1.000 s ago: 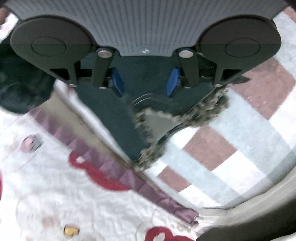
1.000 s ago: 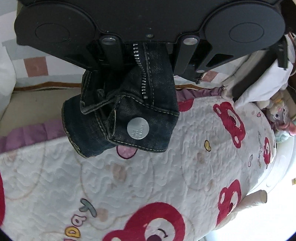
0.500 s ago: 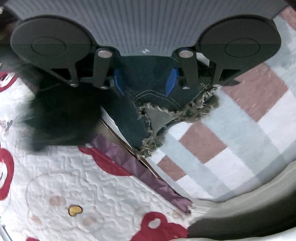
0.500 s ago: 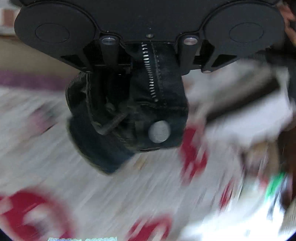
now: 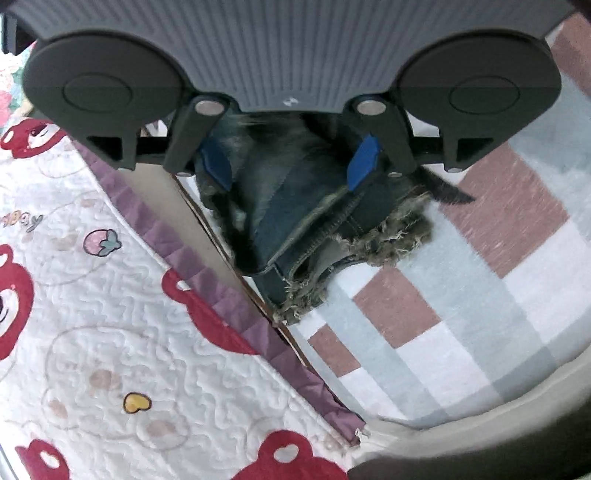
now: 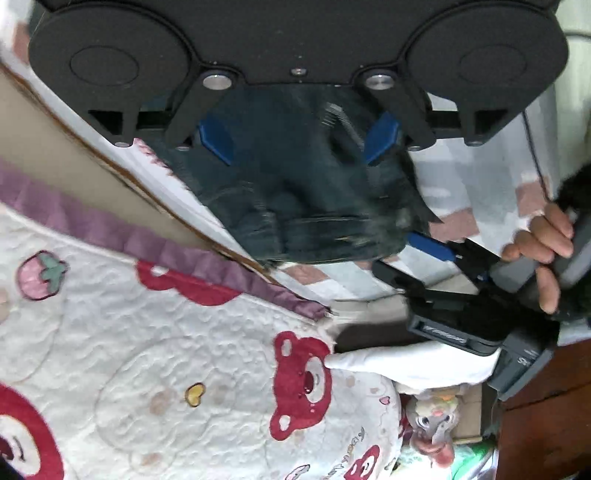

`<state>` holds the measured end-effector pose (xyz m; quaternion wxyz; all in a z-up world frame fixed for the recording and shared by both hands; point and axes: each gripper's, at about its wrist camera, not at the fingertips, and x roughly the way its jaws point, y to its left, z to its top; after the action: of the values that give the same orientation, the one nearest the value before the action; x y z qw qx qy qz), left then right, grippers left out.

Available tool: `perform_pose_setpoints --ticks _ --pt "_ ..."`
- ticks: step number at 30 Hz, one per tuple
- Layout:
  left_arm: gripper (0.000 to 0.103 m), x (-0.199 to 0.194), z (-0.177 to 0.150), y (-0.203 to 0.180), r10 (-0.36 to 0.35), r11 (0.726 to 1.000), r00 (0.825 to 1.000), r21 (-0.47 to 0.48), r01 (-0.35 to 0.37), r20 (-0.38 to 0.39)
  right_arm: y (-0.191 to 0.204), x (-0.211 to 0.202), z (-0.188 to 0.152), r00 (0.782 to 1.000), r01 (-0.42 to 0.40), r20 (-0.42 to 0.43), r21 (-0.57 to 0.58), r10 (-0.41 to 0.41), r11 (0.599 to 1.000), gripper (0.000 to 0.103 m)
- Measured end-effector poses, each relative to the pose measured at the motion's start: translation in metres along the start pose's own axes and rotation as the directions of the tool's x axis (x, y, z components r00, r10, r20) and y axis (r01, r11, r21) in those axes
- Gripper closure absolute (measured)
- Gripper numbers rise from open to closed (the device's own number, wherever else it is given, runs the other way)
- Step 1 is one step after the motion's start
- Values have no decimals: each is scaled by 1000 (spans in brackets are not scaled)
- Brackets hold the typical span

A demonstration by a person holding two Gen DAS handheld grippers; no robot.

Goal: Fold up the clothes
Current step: 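Lay the waistband onto the hem and open the right gripper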

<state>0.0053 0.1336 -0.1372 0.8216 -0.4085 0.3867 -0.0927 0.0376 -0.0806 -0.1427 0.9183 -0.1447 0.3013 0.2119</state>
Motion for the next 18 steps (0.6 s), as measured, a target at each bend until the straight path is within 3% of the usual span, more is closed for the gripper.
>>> perform_pose_setpoints --ticks 3,5,9,12,16,18 --pt "35 -17 -7 -1 -49 999 998 -12 50 27 -16 -21 -13 1000 11 13 106 -12 994 22" --pt "34 -17 -12 -4 -63 998 998 0 63 9 -33 -29 -30 999 40 -24 181 -37 983 21" --pt "35 -9 -22 -23 6 995 1000 104 -5 -10 -62 -35 -60 986 147 -116 297 -117 944 21" --pt "34 -6 -26 -33 17 984 1000 179 -14 -11 -70 -38 -61 991 126 -90 347 -101 929 22" --pt "22 13 -29 -30 -2 987 995 157 17 -99 -57 -37 -56 997 66 -57 297 -51 952 22" --pt "26 25 -31 -29 14 987 991 159 7 -132 -51 -35 -60 998 26 -60 297 -8 954 22"
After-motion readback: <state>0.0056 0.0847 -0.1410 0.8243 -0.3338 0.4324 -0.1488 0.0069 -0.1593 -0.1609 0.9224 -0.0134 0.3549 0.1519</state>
